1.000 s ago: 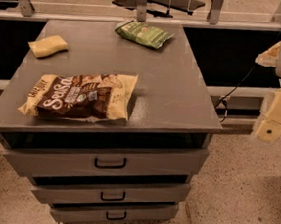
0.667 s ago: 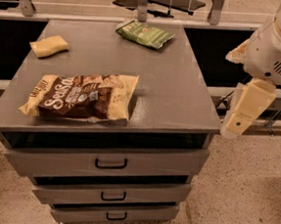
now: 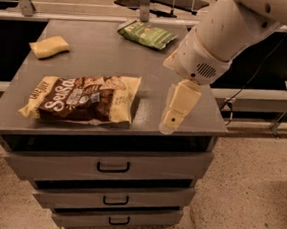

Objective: Pick brown chip bag

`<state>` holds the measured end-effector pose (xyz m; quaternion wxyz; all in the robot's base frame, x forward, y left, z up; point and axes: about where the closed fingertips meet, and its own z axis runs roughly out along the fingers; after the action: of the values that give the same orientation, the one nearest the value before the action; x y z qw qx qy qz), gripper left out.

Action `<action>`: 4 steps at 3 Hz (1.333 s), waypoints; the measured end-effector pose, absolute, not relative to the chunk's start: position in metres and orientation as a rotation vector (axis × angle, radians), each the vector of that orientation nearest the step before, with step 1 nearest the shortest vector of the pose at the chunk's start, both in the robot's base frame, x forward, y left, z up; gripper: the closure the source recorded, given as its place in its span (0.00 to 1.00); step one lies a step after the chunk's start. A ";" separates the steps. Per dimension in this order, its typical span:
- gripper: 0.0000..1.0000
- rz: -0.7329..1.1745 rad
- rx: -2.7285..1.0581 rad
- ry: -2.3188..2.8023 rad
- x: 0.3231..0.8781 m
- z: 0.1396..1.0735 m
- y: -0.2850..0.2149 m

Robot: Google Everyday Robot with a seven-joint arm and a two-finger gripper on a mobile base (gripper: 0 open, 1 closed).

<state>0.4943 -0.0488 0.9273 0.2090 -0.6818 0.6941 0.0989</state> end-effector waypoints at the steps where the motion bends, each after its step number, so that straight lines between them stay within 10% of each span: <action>1: 0.00 0.361 -1.920 1.846 0.497 0.917 0.004; 4: 0.13 0.352 -1.828 1.776 0.544 0.881 0.077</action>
Offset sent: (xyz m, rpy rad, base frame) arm 0.0265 0.1329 -0.0277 0.1782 -0.0465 0.1100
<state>0.5437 0.0771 0.8814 0.2805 -0.6821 0.6624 0.1314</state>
